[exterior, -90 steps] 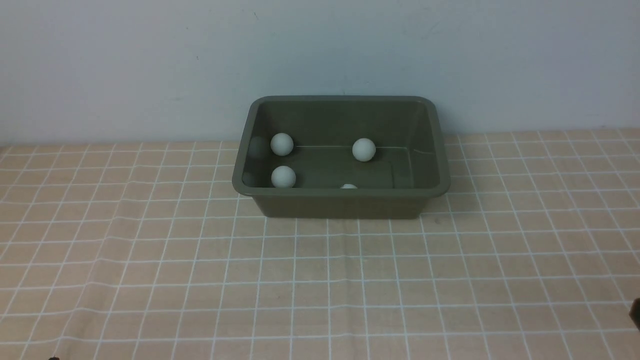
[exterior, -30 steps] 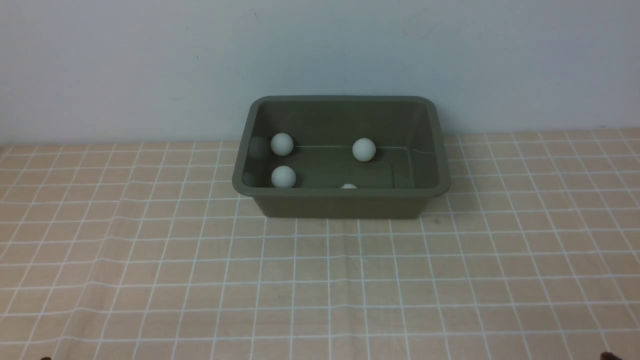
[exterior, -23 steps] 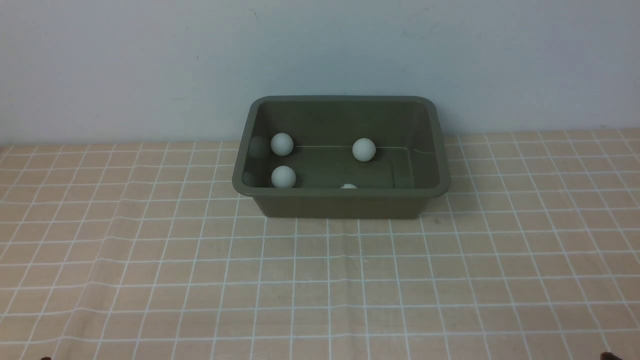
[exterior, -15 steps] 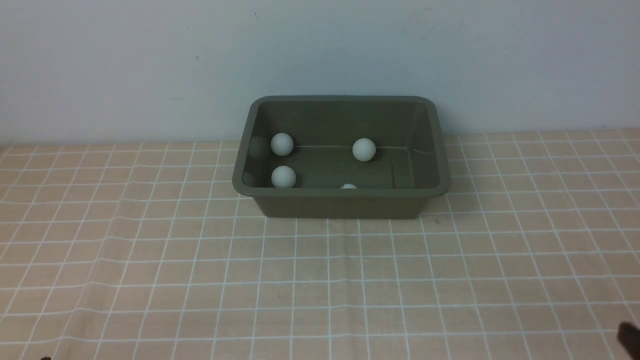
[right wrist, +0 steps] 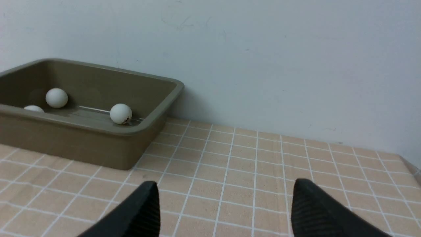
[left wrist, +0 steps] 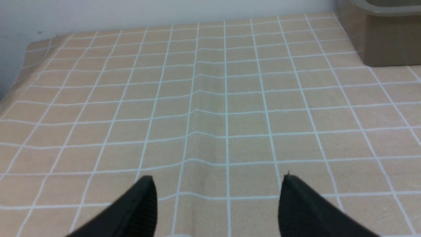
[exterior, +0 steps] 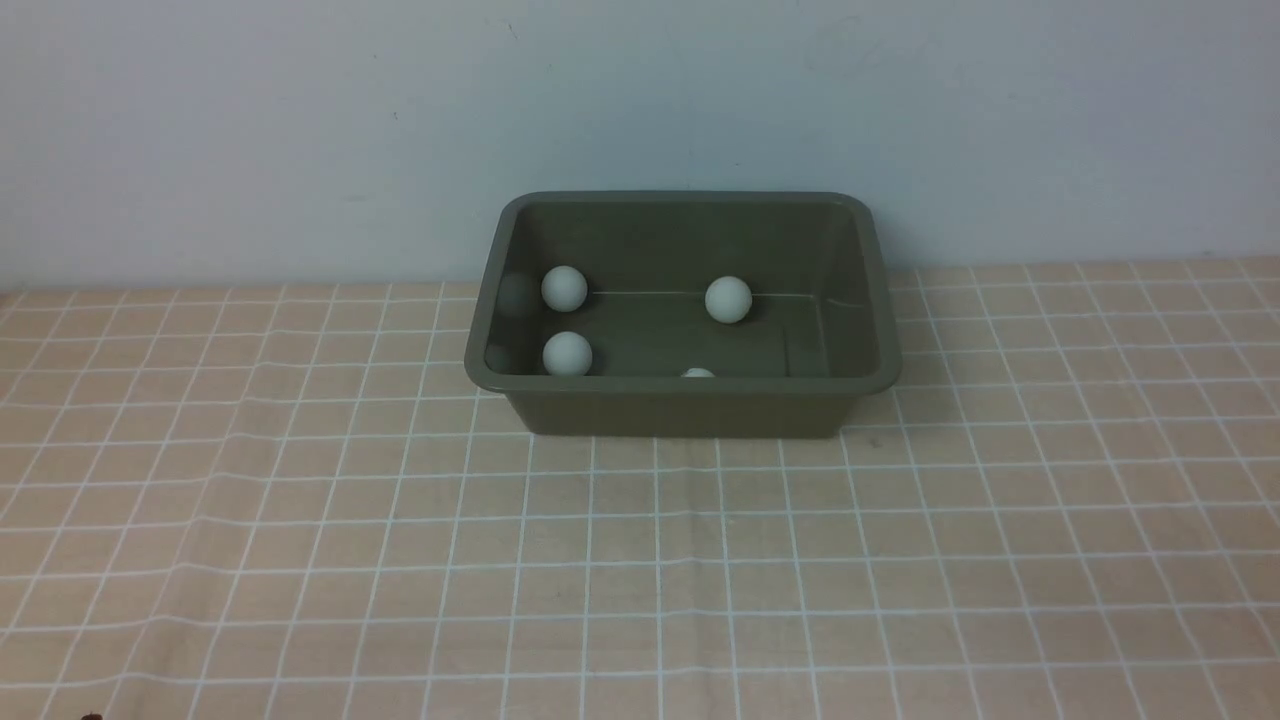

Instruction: Put the table tennis balls into the box on the light coffee tablecloth.

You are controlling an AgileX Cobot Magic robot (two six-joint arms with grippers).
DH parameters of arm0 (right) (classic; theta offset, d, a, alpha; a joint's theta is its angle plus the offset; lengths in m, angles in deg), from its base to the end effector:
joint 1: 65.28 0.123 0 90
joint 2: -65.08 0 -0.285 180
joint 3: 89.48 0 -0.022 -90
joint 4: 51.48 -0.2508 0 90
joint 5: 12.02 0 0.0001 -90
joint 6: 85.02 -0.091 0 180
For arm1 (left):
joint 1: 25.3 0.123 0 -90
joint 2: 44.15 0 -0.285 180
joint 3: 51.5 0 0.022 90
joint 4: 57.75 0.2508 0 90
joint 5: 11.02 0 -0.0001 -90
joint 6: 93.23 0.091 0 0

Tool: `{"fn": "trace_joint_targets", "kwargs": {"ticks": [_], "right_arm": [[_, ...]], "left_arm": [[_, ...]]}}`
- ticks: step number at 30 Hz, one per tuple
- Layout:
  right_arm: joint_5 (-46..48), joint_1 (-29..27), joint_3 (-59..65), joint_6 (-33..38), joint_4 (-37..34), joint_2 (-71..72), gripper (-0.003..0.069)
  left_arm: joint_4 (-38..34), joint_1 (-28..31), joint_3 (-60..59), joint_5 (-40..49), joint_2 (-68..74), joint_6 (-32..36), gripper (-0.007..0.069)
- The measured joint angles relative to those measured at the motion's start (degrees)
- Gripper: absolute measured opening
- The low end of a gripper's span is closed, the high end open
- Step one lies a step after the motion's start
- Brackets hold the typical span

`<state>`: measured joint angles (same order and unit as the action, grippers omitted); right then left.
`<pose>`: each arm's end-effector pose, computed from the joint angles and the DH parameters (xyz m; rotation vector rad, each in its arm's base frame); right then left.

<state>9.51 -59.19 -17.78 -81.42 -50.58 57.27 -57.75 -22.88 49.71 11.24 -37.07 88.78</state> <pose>0.0493 0.0047 0.2115 -0.1576 1.7564 0.0159 0.0521 0.0022 0.1697 -0.0068 1.8876 0.0529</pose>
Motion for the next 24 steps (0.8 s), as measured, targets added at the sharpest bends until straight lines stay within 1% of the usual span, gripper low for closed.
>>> {"fn": "trace_joint_targets", "kwargs": {"ticks": [1, 3, 4, 6, 9, 13, 24], "right_arm": [[0.0, -0.1, 0.2, 0.0, -0.1, 0.1, 0.0489], [0.9, -2.5, 2.6, 0.4, -2.0, 0.6, 0.0489], [1.0, -3.0, 2.7, 0.4, -2.2, 0.6, 0.0489], [2.0, -5.6, 3.1, 0.6, -2.9, 0.6, 0.0489], [3.2, -7.5, 3.1, 1.3, -3.2, 0.6, 0.0489], [5.4, -7.5, 3.8, 1.8, -4.2, 0.6, 0.0489], [4.6, -7.5, 6.2, 2.0, -5.4, 0.6, 0.0489]], "left_arm": [[0.0, 0.0, 0.0, 0.0, 0.0, 0.0, 0.0415], [0.0, 0.0, 0.0, 0.0, 0.0, 0.0, 0.0415], [0.0, 0.0, 0.0, 0.0, 0.0, 0.0, 0.0415], [0.0, 0.0, 0.0, 0.0, 0.0, 0.0, 0.0415], [0.0, 0.0, 0.0, 0.0, 0.0, 0.0, 0.0415], [0.0, 0.0, 0.0, 0.0, 0.0, 0.0, 0.0415], [0.0, 0.0, 0.0, 0.0, 0.0, 0.0, 0.0415]]}}
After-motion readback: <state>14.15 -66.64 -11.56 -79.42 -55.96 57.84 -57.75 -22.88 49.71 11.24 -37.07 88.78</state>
